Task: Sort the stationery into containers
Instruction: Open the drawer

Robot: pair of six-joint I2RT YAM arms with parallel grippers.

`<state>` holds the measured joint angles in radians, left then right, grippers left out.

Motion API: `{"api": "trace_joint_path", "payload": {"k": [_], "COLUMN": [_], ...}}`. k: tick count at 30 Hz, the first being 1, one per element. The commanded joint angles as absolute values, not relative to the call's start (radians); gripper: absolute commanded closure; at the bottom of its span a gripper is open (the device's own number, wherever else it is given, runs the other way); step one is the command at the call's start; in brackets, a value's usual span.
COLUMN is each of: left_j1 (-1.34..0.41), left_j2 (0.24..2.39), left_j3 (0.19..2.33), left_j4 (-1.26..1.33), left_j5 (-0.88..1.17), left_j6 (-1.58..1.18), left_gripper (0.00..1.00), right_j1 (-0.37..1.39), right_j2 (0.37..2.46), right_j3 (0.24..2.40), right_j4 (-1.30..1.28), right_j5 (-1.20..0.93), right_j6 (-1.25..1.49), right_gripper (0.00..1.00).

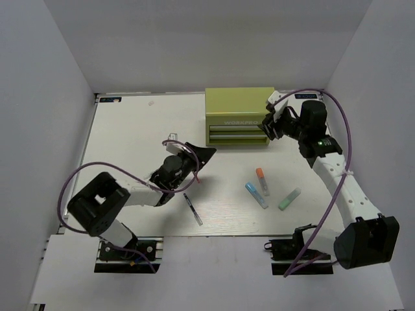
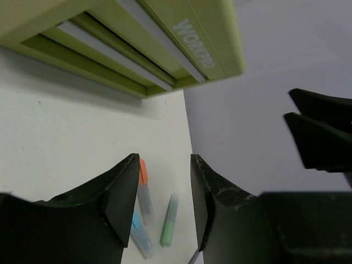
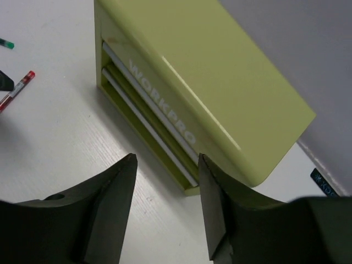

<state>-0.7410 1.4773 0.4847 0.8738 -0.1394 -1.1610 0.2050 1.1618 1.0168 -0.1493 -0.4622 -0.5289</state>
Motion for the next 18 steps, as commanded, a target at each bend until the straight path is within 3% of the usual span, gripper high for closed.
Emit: {"api": "trace_joint_path", "payload": {"k": [1, 10, 15, 18], "left_j1": [-0.735, -0.701, -0.667, -0.646], "left_j2": [1.552, 1.836, 2.101, 2.209], "left_j3": [0.56, 0.647, 0.73, 0.787], "left_j4": [1.081, 1.38, 1.616, 1.709], "left_j5": [-0.201, -0.201, -0.201, -0.189], "left_j6": [-1.213, -1.239, -1.282, -1.304], "left_gripper": [0.48, 0.47, 0.56, 0.56], "right_j1": [0.209, 0.233, 0.247, 0.25], "right_j2": [1.225, 1.407, 1.488, 1.518], "right_j3": [1.161, 1.331, 1.367, 1.403], "right_j4": [-0.081, -0.169, -0.163, -0.161], "right_j5": [-0.511, -0.496, -0.456, -0.445], "right_j6": [-0.535, -0.567, -0.578, -0.595], "right_gripper": [0.47, 0.51, 0.51, 0.51]}}
